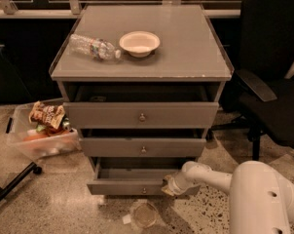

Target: Open bottom drawer

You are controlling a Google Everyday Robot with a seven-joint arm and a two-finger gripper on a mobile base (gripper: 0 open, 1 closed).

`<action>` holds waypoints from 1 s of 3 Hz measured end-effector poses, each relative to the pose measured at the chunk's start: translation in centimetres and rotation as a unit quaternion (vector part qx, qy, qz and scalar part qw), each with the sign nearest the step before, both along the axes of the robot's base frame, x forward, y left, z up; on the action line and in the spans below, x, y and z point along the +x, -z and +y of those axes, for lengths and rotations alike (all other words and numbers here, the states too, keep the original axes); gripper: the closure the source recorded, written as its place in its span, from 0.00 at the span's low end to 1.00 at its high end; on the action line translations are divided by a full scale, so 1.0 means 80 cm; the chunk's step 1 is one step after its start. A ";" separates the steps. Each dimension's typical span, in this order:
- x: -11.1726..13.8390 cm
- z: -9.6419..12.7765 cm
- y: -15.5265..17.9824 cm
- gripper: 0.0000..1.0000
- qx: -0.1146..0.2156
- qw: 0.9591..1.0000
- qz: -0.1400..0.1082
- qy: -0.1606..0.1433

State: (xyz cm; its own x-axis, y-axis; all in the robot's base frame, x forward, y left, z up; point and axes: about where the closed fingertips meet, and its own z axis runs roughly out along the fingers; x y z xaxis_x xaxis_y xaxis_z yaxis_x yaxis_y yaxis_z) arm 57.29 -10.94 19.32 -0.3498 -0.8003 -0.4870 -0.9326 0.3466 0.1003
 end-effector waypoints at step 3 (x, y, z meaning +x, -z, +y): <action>0.003 -0.005 -0.011 1.00 0.000 1.000 0.000 0.000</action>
Offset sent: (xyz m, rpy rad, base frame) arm -0.0788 -0.0160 0.0569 -0.0106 -0.0895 0.0516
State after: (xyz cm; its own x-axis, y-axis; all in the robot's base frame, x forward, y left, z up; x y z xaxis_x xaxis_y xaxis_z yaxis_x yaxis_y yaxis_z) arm 57.50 -11.31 20.20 -0.3498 -0.8003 -0.4870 -0.9326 0.3467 0.1002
